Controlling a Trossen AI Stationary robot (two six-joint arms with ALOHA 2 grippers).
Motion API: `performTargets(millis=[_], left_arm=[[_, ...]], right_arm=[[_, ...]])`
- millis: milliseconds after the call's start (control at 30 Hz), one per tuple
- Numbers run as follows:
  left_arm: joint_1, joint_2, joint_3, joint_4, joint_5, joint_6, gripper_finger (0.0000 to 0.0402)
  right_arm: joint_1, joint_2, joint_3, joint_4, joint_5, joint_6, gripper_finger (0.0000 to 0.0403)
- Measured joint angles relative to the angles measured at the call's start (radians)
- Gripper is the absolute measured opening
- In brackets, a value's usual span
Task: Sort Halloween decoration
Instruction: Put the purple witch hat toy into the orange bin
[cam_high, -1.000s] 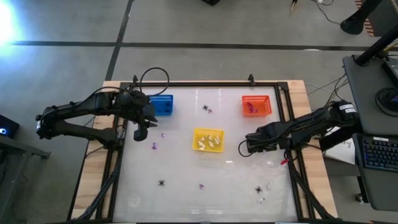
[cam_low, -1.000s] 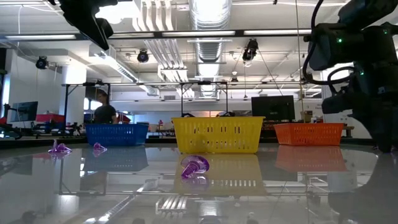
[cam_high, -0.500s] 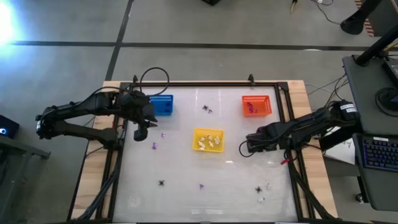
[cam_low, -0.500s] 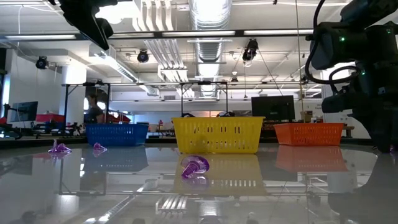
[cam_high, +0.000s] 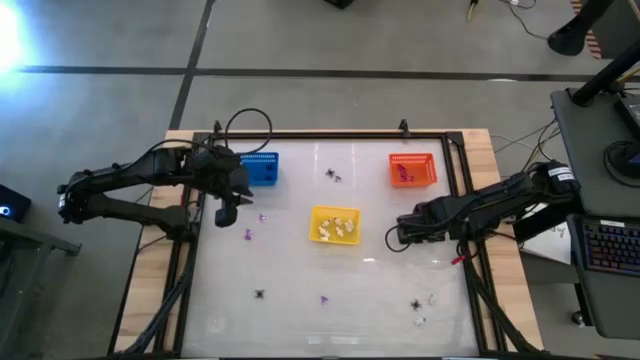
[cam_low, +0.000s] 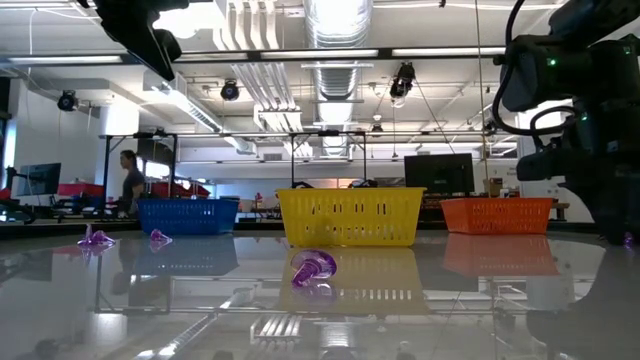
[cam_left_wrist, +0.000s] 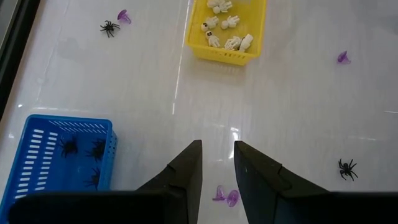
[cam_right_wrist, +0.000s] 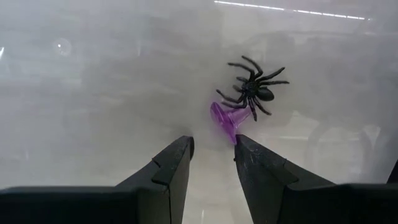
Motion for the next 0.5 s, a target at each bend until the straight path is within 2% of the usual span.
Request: performTargets(millis=[367, 500], left_arm=[[0.0, 0.0, 0.0, 0.0, 0.0, 0.0, 0.0075], [0.0, 0.0, 0.0, 0.0, 0.0, -0.005, 0.0075]], right_arm=[[-0.01, 0.0, -0.002, 0.003, 0.05, 0.024, 0.0121], [-0.01, 0.001, -0.002, 0.01, 0.049, 0.025, 0.0092]])
